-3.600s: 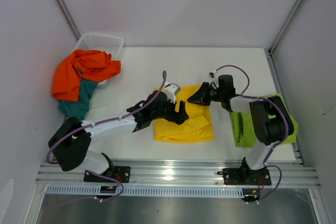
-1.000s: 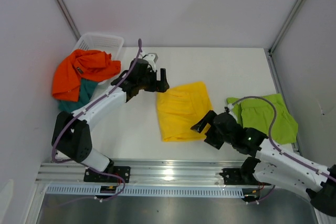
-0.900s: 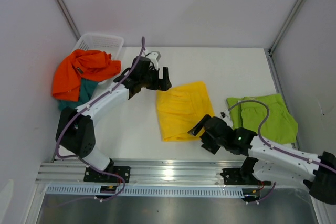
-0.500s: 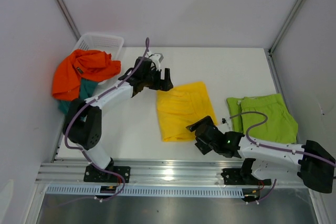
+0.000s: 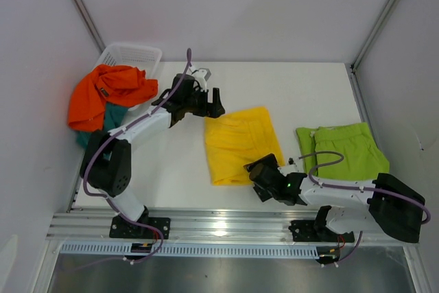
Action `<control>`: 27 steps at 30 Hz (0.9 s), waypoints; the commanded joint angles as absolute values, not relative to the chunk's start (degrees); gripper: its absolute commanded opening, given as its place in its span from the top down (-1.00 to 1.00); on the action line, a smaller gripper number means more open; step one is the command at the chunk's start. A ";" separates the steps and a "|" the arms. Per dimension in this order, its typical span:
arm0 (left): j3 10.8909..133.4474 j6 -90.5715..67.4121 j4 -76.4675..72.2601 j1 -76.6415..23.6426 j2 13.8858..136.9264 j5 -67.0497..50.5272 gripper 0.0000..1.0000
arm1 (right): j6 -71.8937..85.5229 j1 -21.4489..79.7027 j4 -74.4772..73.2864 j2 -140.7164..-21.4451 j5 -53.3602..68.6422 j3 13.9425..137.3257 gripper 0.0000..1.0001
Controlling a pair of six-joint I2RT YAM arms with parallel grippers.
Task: Fold and stack the shorts
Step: Fold the shorts
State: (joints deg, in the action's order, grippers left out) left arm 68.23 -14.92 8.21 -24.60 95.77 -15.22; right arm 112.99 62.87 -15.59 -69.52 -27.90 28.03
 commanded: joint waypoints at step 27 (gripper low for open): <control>67.85 -12.66 7.56 -23.91 93.42 -18.98 -0.86 | 75.20 45.23 -28.39 -64.44 -22.62 30.77 1.00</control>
